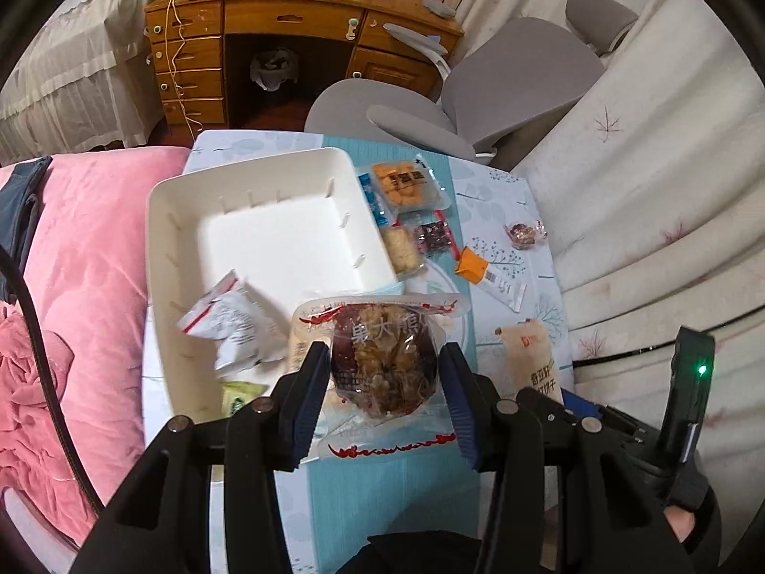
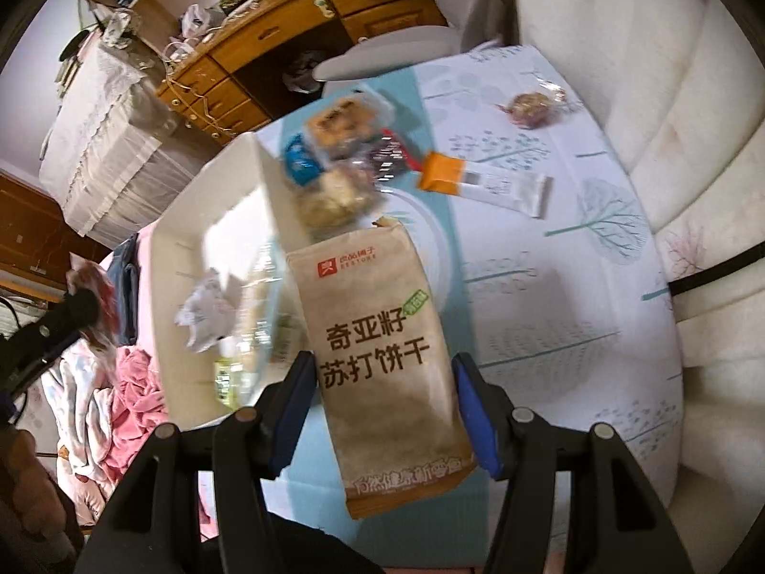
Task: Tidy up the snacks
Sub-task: 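Lift both held bags and carry them over the white tray, then open both grippers to drop the bags into the tray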
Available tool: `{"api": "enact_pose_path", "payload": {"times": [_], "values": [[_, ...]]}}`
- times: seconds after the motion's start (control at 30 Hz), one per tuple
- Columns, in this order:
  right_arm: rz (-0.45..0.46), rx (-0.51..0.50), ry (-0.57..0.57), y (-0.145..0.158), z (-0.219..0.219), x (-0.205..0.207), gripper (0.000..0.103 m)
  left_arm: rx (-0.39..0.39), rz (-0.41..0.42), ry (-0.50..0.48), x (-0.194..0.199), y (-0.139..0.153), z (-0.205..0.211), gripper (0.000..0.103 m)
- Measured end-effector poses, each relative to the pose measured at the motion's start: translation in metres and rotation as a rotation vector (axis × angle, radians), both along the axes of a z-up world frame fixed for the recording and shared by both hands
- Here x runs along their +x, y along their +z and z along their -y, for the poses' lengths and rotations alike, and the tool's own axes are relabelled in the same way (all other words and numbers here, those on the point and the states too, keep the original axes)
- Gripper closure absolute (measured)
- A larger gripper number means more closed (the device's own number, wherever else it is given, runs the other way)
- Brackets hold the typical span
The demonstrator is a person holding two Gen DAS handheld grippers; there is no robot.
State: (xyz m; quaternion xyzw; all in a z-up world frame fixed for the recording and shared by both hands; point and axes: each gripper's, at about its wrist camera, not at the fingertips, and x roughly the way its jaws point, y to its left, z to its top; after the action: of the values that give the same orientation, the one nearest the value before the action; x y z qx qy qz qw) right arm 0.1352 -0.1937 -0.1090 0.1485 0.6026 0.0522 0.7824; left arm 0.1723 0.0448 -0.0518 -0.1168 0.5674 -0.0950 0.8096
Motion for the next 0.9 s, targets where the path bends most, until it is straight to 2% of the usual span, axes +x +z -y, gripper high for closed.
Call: {"api": "enact_pose_path", "payload": {"times": [0.23,0.53,0.67,0.7,0.73,0.77,0.9], "values": [[0.032,0.046,0.018,0.010,-0.054,-0.004,0.045,-0.023,0.017,-0.031,-0.015,-0.005,-0.040,0.057],[0.079,0.135,0.051,0.008,-0.115,-0.006,0.045,-0.025,0.064,-0.087,-0.022,-0.013,-0.076,0.056],[0.097,0.161,0.058,0.005,-0.129,-0.010,0.043,0.002,0.061,-0.097,-0.021,-0.017,-0.084,0.046],[0.096,0.167,0.057,0.004,-0.131,-0.010,0.043,0.004,0.058,-0.098,-0.021,-0.018,-0.086,0.040],[0.096,0.169,0.048,0.003,-0.131,-0.011,0.043,0.004,0.056,-0.096,-0.021,-0.019,-0.088,0.029],[0.097,0.171,0.038,0.002,-0.131,-0.012,0.041,0.005,0.058,-0.091,-0.021,-0.019,-0.090,0.025],[0.095,0.176,-0.016,-0.001,-0.123,-0.016,0.034,0.010,0.057,-0.084,-0.022,-0.019,-0.093,0.022]]}}
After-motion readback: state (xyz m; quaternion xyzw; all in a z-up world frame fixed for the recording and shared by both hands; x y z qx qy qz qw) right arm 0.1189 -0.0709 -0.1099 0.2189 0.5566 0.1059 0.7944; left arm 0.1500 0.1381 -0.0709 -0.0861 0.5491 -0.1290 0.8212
